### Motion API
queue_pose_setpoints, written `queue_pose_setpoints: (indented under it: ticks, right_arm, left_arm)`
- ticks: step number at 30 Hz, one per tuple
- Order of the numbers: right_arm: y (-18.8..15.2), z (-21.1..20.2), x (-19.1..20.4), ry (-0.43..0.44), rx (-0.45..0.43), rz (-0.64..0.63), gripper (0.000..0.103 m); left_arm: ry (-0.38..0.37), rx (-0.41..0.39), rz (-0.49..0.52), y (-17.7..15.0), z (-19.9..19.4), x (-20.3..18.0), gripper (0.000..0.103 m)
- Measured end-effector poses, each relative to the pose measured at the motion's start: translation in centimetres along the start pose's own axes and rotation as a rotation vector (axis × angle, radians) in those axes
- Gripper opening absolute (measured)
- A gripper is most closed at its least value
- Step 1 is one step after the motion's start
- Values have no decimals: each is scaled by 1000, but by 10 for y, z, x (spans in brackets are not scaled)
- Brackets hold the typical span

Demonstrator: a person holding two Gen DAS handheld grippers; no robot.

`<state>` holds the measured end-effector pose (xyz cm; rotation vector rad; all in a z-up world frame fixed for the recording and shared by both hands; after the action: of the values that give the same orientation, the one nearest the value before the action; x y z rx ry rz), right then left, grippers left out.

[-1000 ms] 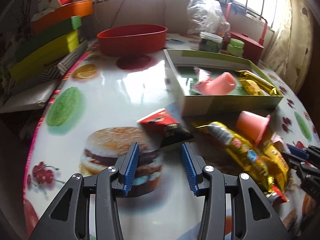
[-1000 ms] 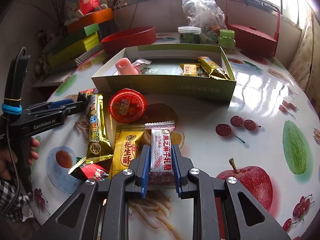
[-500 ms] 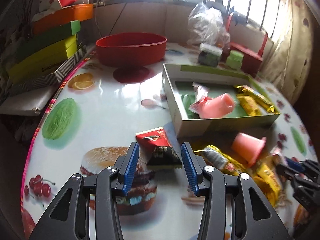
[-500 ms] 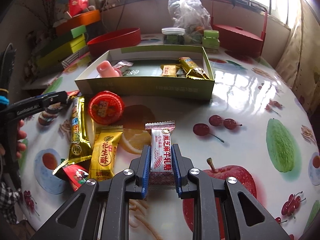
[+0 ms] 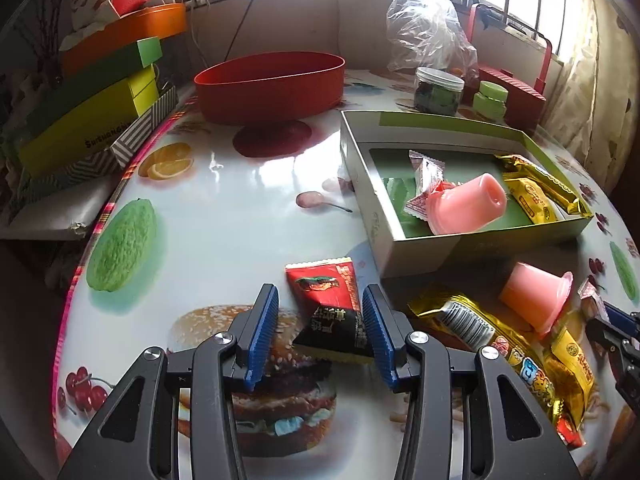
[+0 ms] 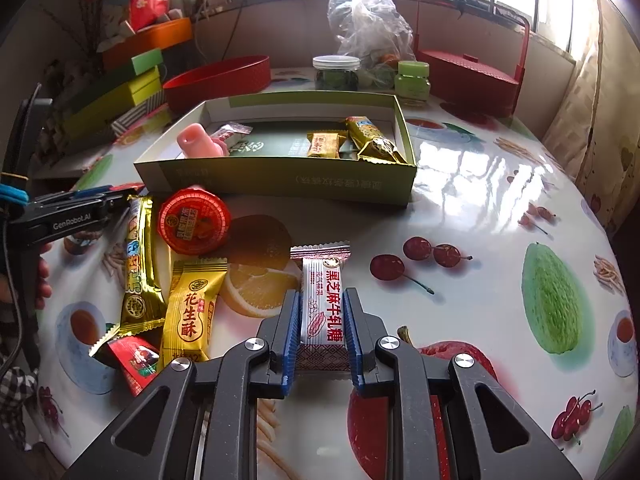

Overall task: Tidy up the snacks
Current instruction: 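Grasp the red snack pack with the left tool while the right tool grasps the white-and-red wafer pack, then carry the red pack and wafer pack into the green box and release both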

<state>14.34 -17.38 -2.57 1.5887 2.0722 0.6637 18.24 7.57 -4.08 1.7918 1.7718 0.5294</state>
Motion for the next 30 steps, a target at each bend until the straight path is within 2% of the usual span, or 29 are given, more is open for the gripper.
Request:
queue_pose_setpoints:
  ticks: [8,10,11,30]
  right_arm:
    - [0,0,1,0,0,-1,20]
    - [0,0,1,1,0,0,20]
    - [0,0,1,0,0,0,20]
    - [0,0,1,-1,-1,1,19]
  left_arm:
    - [-19,-4,8,-1,-2,-1,45]
    - [-25,-5,13,-1,-2,-2,34]
    - [-30,-6,17,-1,-3,-3,33]
    - [-81,-46,33,-7,-19,-10,25]
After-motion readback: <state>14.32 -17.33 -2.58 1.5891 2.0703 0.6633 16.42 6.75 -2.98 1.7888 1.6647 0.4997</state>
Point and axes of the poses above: each gripper's, at about its wrist camera, not at the fingertips, and z roughly the way its jaws point, x to its left, y to its top, the point moved 7 cm from there along z, roughly the way its jaws point, and after that the axes turned 8 degrees about -y, right-handed, at the moved point
